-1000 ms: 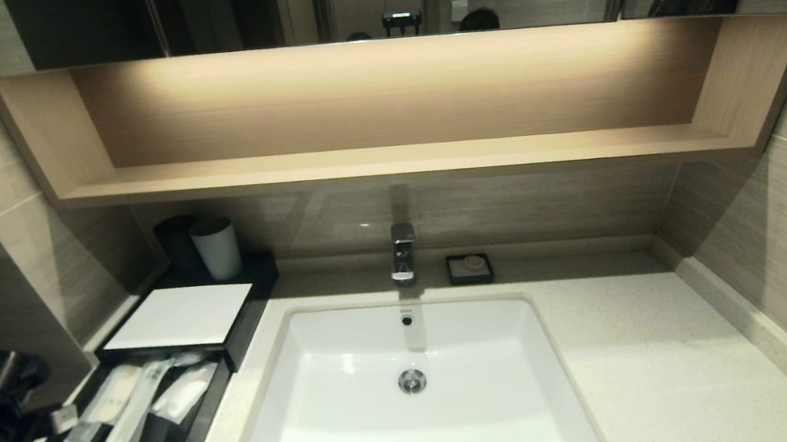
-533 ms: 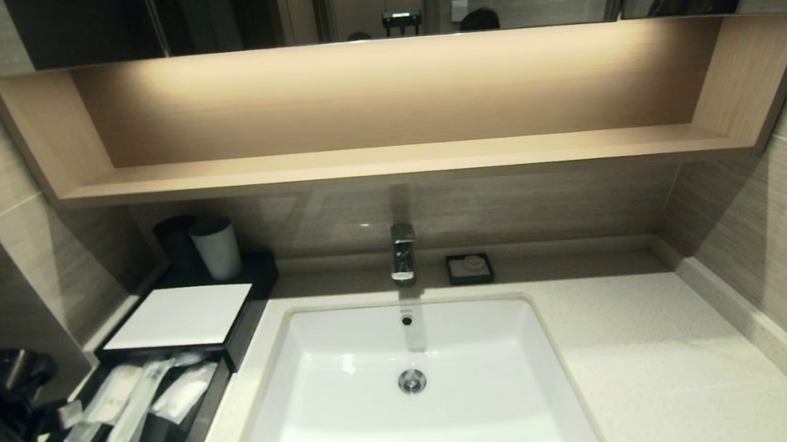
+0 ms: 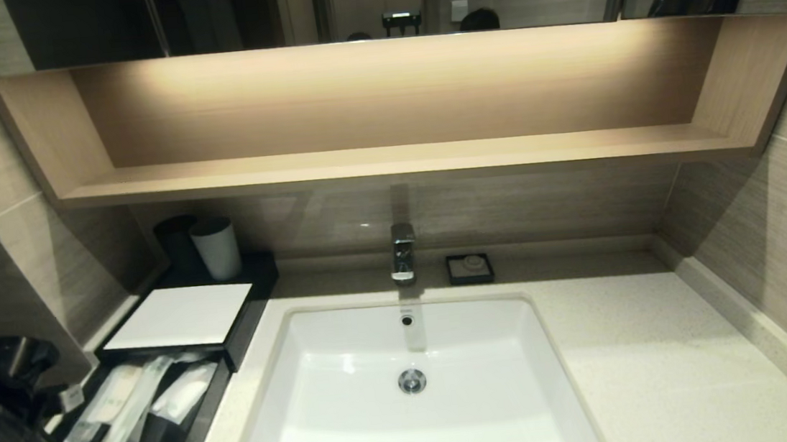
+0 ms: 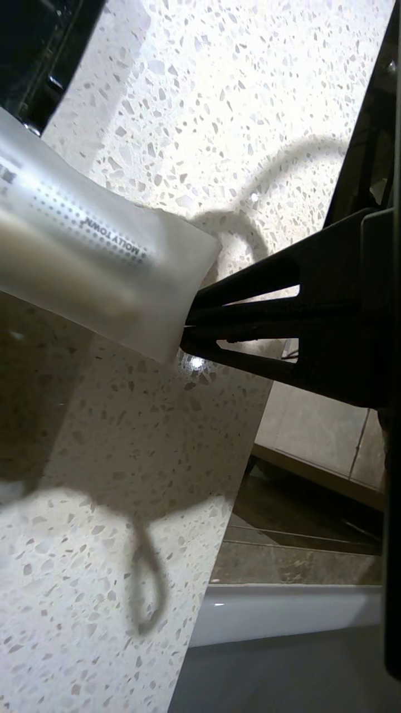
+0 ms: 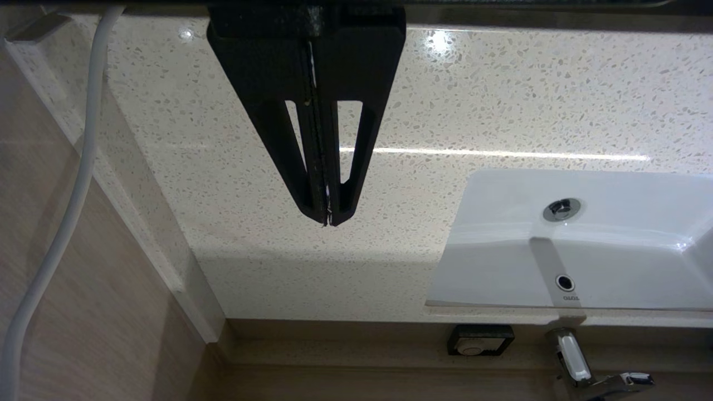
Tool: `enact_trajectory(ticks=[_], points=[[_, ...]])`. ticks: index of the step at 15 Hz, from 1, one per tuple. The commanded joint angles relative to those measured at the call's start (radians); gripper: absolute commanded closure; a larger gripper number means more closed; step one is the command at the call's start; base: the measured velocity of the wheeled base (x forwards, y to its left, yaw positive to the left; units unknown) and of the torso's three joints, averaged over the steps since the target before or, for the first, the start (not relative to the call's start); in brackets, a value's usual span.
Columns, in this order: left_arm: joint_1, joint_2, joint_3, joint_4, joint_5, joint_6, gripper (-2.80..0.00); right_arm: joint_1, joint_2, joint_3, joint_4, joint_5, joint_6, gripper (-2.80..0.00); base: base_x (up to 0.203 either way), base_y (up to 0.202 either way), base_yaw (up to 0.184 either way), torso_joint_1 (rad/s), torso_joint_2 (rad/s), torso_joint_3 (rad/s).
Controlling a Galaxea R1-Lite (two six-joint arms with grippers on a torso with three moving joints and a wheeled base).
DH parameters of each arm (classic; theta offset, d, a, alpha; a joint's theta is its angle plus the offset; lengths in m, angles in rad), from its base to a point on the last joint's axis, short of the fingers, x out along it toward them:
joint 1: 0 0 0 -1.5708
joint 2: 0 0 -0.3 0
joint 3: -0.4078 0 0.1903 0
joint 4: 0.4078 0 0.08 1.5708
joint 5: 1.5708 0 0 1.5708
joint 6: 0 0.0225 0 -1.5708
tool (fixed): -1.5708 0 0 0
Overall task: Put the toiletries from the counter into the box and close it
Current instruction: Place the bathroom toiletry into the drawer
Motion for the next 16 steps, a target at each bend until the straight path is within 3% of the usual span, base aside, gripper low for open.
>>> enact_trajectory(ticks=[1, 16], points=[[-0.007, -0.001, -0.018, 0.003, -0.001, -0.004, 0.0, 0.0, -0.001, 0.0, 0.0, -0.001, -0.001, 0.0, 0.0, 0.0, 0.0, 0.0, 0.0, 0.0], [-0.043, 0.033, -0.107, 0.003, -0.007, -0.02, 0.0, 0.0, -0.001, 0.0, 0.0, 0.0, -0.001, 0.0, 0.0, 0.0, 0.0, 0.0, 0.0, 0.0]])
